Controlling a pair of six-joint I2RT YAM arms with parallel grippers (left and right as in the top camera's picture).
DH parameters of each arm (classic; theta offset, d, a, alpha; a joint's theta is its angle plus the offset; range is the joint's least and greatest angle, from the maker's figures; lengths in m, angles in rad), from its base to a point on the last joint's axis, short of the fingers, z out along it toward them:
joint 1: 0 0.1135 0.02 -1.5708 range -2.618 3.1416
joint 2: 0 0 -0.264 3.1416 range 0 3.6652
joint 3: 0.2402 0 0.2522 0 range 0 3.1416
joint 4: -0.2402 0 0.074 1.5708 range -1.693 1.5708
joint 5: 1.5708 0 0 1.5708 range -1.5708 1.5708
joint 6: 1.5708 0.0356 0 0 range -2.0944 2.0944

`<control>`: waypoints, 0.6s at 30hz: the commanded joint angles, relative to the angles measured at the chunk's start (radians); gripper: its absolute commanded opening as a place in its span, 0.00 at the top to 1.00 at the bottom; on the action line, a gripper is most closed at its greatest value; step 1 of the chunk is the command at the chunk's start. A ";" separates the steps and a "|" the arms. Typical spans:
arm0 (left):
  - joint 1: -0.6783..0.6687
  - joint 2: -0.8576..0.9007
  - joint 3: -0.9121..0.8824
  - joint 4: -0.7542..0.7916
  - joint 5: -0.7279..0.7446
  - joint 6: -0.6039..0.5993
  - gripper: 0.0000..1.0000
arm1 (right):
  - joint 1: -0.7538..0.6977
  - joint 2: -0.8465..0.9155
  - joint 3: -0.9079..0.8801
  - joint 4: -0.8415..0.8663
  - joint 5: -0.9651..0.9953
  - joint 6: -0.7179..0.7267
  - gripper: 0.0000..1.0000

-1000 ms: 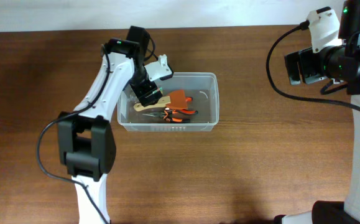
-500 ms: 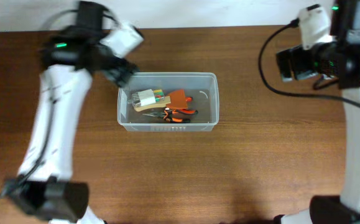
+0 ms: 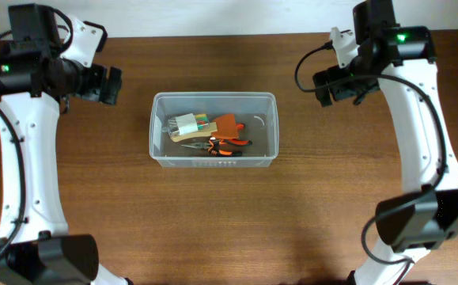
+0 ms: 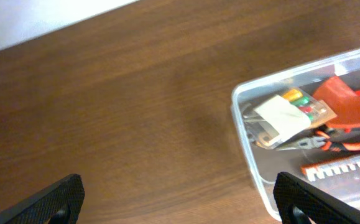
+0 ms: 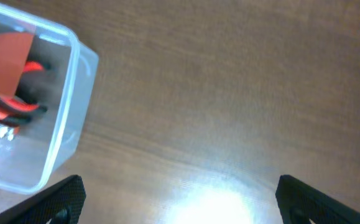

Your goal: Pack container

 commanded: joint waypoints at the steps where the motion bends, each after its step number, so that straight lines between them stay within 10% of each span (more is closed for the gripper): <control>1: -0.003 -0.109 -0.098 0.022 0.024 -0.026 0.01 | -0.010 -0.097 0.010 -0.035 -0.013 0.026 0.02; 18: -0.144 -0.988 -1.004 0.468 -0.082 -0.030 0.01 | -0.013 -0.810 -0.593 0.095 -0.013 0.043 0.02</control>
